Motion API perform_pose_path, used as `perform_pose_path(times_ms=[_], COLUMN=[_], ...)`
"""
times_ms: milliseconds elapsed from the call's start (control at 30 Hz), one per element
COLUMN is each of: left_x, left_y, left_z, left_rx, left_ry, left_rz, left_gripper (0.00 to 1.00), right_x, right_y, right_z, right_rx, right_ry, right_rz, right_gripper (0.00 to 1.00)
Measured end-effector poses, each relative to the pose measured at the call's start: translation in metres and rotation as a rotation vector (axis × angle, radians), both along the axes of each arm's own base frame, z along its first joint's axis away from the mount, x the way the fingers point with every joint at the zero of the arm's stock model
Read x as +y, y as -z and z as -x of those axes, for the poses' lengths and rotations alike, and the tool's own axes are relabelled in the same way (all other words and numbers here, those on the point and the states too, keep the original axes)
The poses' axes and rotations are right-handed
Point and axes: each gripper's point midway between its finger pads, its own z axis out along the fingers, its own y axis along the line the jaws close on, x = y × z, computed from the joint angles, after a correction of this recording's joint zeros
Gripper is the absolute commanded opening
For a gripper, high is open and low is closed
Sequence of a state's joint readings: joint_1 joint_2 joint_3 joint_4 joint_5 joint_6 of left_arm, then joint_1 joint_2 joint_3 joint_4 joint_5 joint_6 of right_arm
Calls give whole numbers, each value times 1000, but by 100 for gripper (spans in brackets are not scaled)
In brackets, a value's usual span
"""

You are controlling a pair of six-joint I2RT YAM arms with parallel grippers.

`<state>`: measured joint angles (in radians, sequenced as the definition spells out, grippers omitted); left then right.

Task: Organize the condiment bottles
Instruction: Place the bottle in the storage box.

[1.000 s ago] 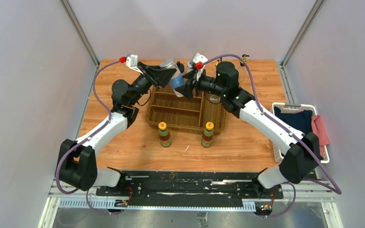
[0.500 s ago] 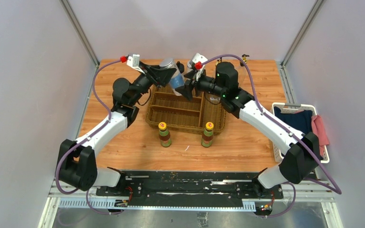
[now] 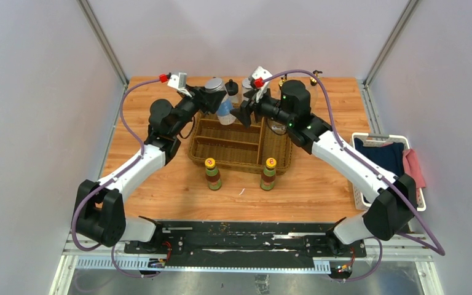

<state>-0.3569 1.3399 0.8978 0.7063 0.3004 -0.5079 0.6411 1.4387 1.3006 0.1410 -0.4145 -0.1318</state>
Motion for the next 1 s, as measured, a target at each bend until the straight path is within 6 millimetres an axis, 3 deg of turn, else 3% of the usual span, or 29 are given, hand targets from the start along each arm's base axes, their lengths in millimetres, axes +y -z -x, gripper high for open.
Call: perform_pose_path(times_ms=[167,300,567,733,833,1000], left_x=[4,9,15,21,24,27], left_y=[12,33,93,123,128,118], left_z=[-10,-25,-54,-69,-77,-92], left_rx=[-5,16,92,123,111,42], left_ry=[-60,-122,-234,-299,-329,-381], left_rz=[-58,-117,-252,-319,-333,-332], left_gripper=[21,20,20,20,19,18], right_x=[-16,-33,-92,-116,-126,-139], right_y=[-5,1,35,50,63,86], right_z=[-9,-21,-46,-50,-50,-48], right_rx=[-3,14,110,147,180,244], right_ry=[107,232,599,747,801,854], right_rz=[9,34,146,176,183,194], right_gripper=[74,72,71,71,70,70])
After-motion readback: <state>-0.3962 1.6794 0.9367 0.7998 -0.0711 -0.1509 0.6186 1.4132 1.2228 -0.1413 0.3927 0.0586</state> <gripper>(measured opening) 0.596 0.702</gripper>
